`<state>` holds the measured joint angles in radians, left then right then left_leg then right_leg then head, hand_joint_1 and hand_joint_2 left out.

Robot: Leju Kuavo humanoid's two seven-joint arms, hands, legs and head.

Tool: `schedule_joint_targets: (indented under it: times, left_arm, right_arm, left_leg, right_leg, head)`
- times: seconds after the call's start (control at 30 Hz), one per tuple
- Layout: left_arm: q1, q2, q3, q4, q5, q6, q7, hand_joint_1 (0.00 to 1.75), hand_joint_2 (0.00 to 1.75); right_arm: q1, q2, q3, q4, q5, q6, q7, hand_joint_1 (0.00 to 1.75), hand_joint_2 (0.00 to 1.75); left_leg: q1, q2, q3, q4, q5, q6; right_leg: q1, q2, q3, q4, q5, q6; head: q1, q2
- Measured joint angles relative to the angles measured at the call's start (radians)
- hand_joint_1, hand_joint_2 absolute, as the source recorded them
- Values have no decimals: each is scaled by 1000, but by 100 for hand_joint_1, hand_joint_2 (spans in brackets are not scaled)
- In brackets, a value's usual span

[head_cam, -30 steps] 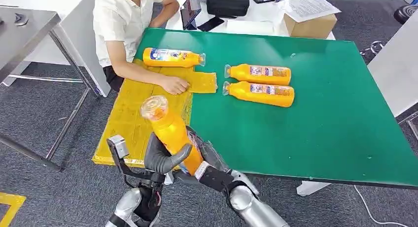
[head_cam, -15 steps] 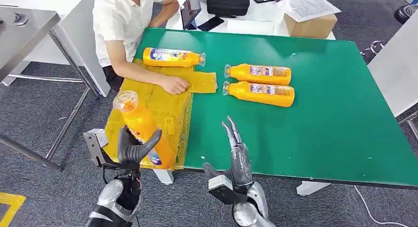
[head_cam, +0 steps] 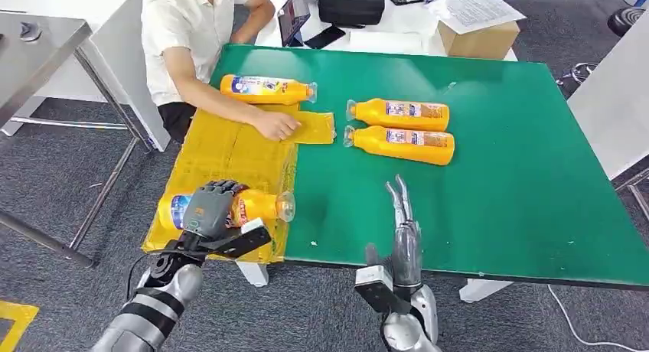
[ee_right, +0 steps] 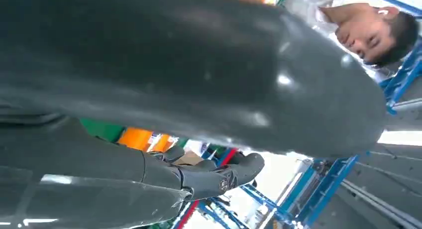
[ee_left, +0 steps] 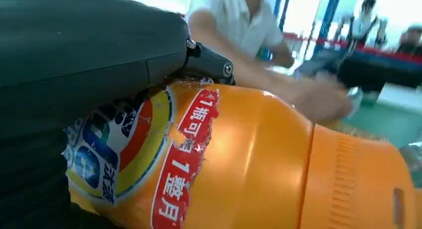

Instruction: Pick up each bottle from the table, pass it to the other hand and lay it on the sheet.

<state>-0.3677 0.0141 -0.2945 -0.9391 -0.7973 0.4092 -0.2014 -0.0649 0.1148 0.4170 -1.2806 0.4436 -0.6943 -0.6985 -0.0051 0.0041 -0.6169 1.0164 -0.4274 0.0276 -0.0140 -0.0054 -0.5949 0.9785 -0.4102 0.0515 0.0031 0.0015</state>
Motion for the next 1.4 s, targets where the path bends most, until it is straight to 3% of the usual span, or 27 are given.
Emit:
schedule_joint_targets:
  times: [0.1, 0.13, 0.17, 0.37, 0.63, 0.67, 0.83, 1.2, 1.27, 1.3, 1.4]
  left_arm:
    - [-44, 3, -12, 76, -13, -71, -26, 168, 175]
    - [-53, 4, -16, 98, -23, -82, -34, 108, 175]
    - [-65, 4, -18, 113, -28, -89, -39, 0, 175]
    - [-114, 2, -28, 190, 20, -170, -55, 0, 175]
    - [-149, -8, 5, 205, 234, -476, -134, 0, 175]
    - [-151, -8, 5, 202, 240, -499, -142, 0, 175]
    - [-143, 11, -17, 155, 253, -555, -193, 0, 175]
    - [-39, -11, -44, -41, 295, -408, -273, 0, 175]
    - [-4, -23, -40, -102, 240, -237, -345, 0, 175]
    - [16, -38, -42, -140, 158, -74, -354, 0, 175]
    - [92, -91, -60, -257, -176, 281, -354, 0, 175]
  right_arm:
    - [-10, -1, 26, 1, -27, 0, 0, 0, 0]
    - [-13, -1, 36, 2, -34, 0, 0, 0, 0]
    - [-17, -2, 45, 3, -38, 0, 0, 0, 0]
    - [-24, -6, 84, 8, -74, 1, 0, 0, 0]
    - [-28, -17, 101, 10, -92, 1, 0, 0, 0]
    - [-29, -19, 101, 10, -93, 0, 0, 0, 175]
    - [-36, -30, 107, 10, -138, 1, 0, 0, 175]
    - [-36, -36, 108, 9, -130, 0, 0, 0, 175]
    - [-35, -37, 109, 10, -103, 0, 0, 0, 175]
    - [-36, -36, 109, 13, -79, 2, 1, 0, 175]
    - [-56, -38, 108, 88, 116, 76, 109, 0, 175]
  left_leg:
    - [0, -2, 0, 0, 0, 0]
    - [0, -2, 0, 0, 0, 0]
    - [0, -2, 0, 0, 0, 0]
    - [0, -2, 0, 0, 0, 0]
    - [0, -3, 2, 0, 0, 0]
    - [0, -3, 2, 0, 0, 0]
    - [0, -2, 2, 0, 1, -1]
    - [0, -3, 0, 0, 0, -1]
    - [0, -2, 0, 0, 0, -1]
    - [0, -3, 0, 0, 0, -1]
    - [-1, -2, 0, 0, 0, 0]
  right_leg:
    - [0, -1, 1, 1, 0, 0]
    - [0, -1, 1, 1, 0, 0]
    - [0, -1, 1, 1, 0, 0]
    - [0, -1, 1, 0, -1, 0]
    - [0, -1, 4, 1, -1, 0]
    - [0, -1, 4, 1, -1, 0]
    - [0, -1, 4, 1, 0, 0]
    - [0, -1, 1, 1, -1, 0]
    - [0, -1, 1, 1, -1, 0]
    - [0, -1, 1, 1, -1, 0]
    - [0, -1, 1, 0, -1, 0]
  head:
    - [0, 0]
    - [0, 0]
    - [0, 0]
    - [0, 0]
    - [0, 0]
    - [0, 0]
    - [0, 0]
    - [0, 0]
    - [0, 0]
    - [0, 0]
    - [0, 0]
